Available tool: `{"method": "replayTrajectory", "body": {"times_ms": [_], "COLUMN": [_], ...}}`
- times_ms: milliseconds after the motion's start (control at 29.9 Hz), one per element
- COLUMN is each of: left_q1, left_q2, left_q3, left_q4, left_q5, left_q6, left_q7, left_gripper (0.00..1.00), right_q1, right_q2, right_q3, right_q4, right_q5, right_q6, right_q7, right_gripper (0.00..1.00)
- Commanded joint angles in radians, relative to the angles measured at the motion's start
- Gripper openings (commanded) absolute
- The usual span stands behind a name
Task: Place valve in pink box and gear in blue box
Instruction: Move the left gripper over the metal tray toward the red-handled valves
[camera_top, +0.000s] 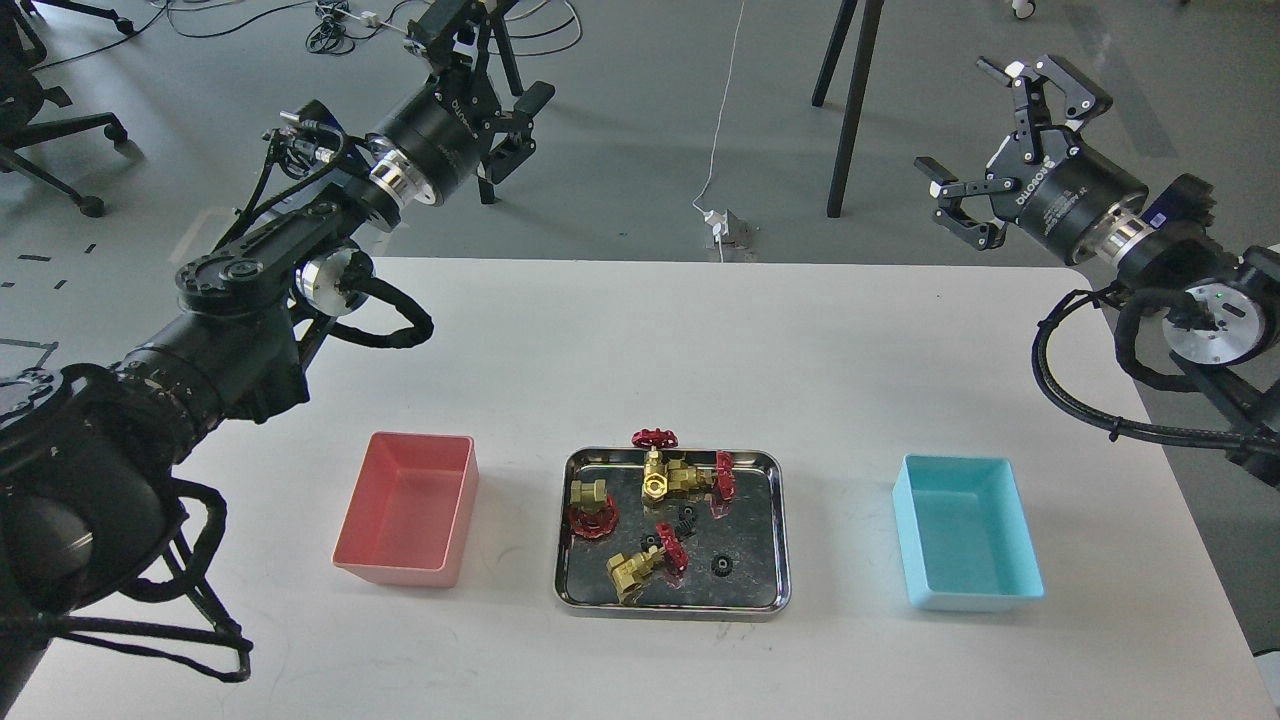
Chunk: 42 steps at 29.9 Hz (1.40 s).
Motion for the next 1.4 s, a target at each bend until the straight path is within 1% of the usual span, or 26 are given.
{"method": "replayTrajectory", "body": {"times_ms": [0, 100, 167, 268, 334, 435, 502, 569, 635, 669, 736, 803, 836, 903, 1003, 1070, 1104, 1137, 1204, 1271, 1304, 1371], "left_q1": [0.004, -0.001, -0.012, 0.017, 0.02, 0.031, 0.049, 0.045, 0.013, -0.028, -0.155, -0.335, -0.405, -0.554, -0.76, -0.867, -0.909, -0.927, -0.906, -0.834, -0.799, -0.733], "left_q2": [-0.002, -0.001, 0.004, 0.033, 0.027, 0.025, 0.036, 0.063, 0.157, 0.227, 0.333, 0.389, 0.401, 0.415, 0.427, 0.429, 0.424, 0.415, 0.362, 0.283, 0.262, 0.245], "left_q3": [-0.007, -0.018, -0.026, -0.039, -0.067, -0.179, -0.242, -0.242, -0.221, -0.17, 0.039, 0.317, 0.426, 0.641, 0.888, 1.093, 1.191, 1.273, 1.394, 1.489, 1.514, 1.516], "left_q4": [0.002, 0.003, 0.029, 0.087, 0.057, -0.096, -0.271, -0.447, -0.622, -0.706, -0.812, -0.842, -0.847, -0.88, -0.972, -1.041, -1.073, -1.095, -1.11, -1.103, -1.094, -1.056], "left_q5": [-0.008, -0.034, -0.076, -0.143, -0.178, -0.232, -0.233, -0.185, -0.047, 0.015, 0.073, 0.095, 0.113, 0.223, 0.482, 0.662, 0.758, 0.846, 0.97, 1.031, 1.032, 1.034], "left_q6": [0.0, 0.0, 0.0, 0.0, 0.0, 0.0, 0.0, 0.0, 0.0, 0.0, 0.0, 0.0, 0.003, 0.053, 0.122, 0.219, 0.295, 0.382, 0.562, 0.7, 0.739, 0.776], "left_q7": [0.0, 0.0, 0.0, 0.0, 0.0, 0.0, 0.0, 0.0, 0.0, 0.0, 0.0, 0.0, 0.0, 0.0, 0.0, 0.0, 0.0, 0.0, 0.0, 0.0, 0.0, 0.0], "left_gripper": [1.0, 1.0, 1.0, 1.0, 1.0, 1.0, 1.0, 1.0, 1.0, 1.0, 1.0, 1.0, 1.0, 0.99, 0.99, 0.98, 0.98, 0.98, 0.98, 0.98, 0.98, 0.98], "right_q1": [-0.014, -0.014, -0.014, -0.007, -0.001, 0.001, 0.0, -0.005, -0.007, -0.005, -0.005, -0.002, -0.005, -0.005, -0.011, -0.011, -0.011, -0.011, -0.01, 0.003, 0.013, 0.062], "right_q2": [0.0, 0.0, -0.004, -0.008, -0.004, 0.009, 0.009, 0.009, 0.008, 0.008, 0.008, 0.008, 0.008, 0.009, 0.011, 0.02, 0.032, 0.048, 0.081, 0.118, 0.136, 0.178], "right_q3": [0.02, 0.034, 0.04, 0.061, 0.086, 0.135, 0.158, 0.158, 0.157, 0.157, 0.157, 0.163, 0.166, 0.172, 0.173, 0.173, 0.173, 0.175, 0.175, 0.176, 0.18, 0.181], "right_q4": [0.001, -0.001, -0.003, -0.013, -0.038, -0.073, -0.073, -0.076, -0.09, -0.113, -0.156, -0.164, -0.162, -0.162, -0.164, -0.165, -0.168, -0.168, -0.168, -0.168, -0.168, -0.17], "right_q5": [0.005, 0.005, 0.005, 0.003, 0.003, 0.005, 0.005, 0.005, 0.005, 0.005, 0.006, 0.006, 0.006, 0.006, 0.006, 0.008, 0.008, 0.008, 0.008, 0.008, 0.008, 0.006], "right_q6": [0.0, 0.0, 0.0, 0.0, 0.0, 0.0, 0.0, 0.0, 0.0, 0.0, 0.0, 0.0, 0.0, 0.0, 0.0, 0.0, 0.0, 0.0, 0.0, 0.0, -0.009, -0.099], "right_q7": [-0.001, -0.001, -0.001, -0.002, -0.004, -0.004, -0.004, -0.004, -0.007, -0.007, -0.004, 0.002, 0.004, 0.004, 0.004, 0.004, 0.002, 0.001, -0.004, -0.008, -0.01, -0.031], "right_gripper": [0.99, 0.99, 0.99, 0.99, 0.99, 0.99, 0.99, 0.99, 0.99, 0.99, 0.99, 0.99, 0.99, 0.99, 0.99, 0.99, 0.99, 0.99, 0.99, 0.99, 0.99, 0.99]}}
